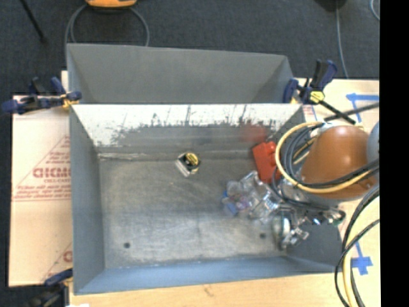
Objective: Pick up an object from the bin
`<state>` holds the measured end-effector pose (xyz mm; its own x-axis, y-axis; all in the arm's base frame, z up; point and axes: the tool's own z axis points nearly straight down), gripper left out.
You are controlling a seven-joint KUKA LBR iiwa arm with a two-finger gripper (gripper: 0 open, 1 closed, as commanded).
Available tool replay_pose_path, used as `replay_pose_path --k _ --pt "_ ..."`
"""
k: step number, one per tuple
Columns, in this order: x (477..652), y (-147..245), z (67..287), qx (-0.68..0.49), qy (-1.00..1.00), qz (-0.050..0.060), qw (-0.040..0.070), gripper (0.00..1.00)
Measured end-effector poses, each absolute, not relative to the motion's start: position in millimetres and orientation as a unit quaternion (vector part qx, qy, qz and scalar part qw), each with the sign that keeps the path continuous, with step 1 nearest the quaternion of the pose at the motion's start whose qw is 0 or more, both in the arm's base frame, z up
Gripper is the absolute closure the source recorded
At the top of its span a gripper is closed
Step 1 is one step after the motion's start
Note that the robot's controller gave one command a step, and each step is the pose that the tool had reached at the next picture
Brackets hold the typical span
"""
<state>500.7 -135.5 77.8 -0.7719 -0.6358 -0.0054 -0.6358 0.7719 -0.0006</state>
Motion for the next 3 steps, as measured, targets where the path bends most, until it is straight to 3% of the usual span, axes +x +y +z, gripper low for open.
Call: replay_pose_path --k 1,2,3 --pt "500.9 -137 81 -0.339 0.941 -0.001 0.000 1.00" --pt "500.0 -128 179 -0.380 0.925 -0.003 0.004 1.00" --pt "500.9 -126 222 -0.407 0.913 -0.002 0.003 1.00"
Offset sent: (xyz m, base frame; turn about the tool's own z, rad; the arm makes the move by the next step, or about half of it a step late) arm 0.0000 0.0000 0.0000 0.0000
